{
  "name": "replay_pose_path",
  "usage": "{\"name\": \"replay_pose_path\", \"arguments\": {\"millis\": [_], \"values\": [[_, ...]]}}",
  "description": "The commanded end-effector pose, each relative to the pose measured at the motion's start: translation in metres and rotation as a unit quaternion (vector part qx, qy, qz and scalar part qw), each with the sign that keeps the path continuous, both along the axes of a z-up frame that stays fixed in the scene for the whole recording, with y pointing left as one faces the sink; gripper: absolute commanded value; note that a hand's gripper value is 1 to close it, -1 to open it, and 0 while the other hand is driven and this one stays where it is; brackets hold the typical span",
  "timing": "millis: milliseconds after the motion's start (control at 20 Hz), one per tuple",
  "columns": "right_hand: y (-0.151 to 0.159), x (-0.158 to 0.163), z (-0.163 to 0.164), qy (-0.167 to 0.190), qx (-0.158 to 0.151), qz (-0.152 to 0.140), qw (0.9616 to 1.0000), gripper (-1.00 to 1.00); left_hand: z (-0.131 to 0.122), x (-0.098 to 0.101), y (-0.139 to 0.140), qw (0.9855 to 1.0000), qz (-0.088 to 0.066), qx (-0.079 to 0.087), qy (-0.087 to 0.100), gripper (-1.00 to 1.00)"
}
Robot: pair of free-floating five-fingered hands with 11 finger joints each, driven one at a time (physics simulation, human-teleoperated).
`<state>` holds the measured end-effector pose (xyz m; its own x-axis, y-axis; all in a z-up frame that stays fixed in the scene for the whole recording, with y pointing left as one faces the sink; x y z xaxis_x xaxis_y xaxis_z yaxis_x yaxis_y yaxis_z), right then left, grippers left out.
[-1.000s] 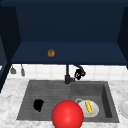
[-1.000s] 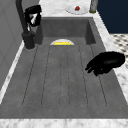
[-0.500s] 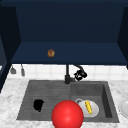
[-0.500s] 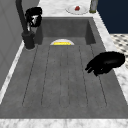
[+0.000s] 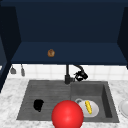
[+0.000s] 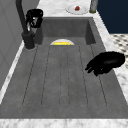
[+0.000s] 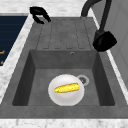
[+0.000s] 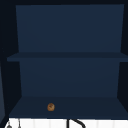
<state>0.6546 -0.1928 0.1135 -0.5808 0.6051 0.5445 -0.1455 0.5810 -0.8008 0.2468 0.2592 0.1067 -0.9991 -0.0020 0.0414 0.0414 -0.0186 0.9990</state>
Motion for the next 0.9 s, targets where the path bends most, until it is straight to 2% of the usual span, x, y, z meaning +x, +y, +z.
{"name": "replay_pose_path", "arguments": {"millis": [0,650,700,750,850], "values": [[-0.018,-0.004,-0.024,0.032,-0.01,-0.01,0.9994,1.0,0.0,0.0,0.0,1.0,0.0,0.0,0.0,0.0],[-0.024,0.006,-0.041,0.024,0.057,0.021,0.9979,1.0,0.0,0.0,0.0,1.0,0.0,0.0,0.0,0.0],[-0.022,0.007,-0.041,0.027,0.061,0.026,0.9975,1.0,0.0,0.0,0.0,1.0,0.0,0.0,0.0,0.0],[-0.017,0.007,-0.033,0.005,0.072,0.036,0.9967,1.0,0.0,0.0,0.0,1.0,0.0,0.0,0.0,0.0],[-0.011,0.014,-0.02,0.008,0.065,0.048,0.9967,1.0,0.0,0.0,0.0,1.0,0.0,0.0,0.0,0.0]]}}
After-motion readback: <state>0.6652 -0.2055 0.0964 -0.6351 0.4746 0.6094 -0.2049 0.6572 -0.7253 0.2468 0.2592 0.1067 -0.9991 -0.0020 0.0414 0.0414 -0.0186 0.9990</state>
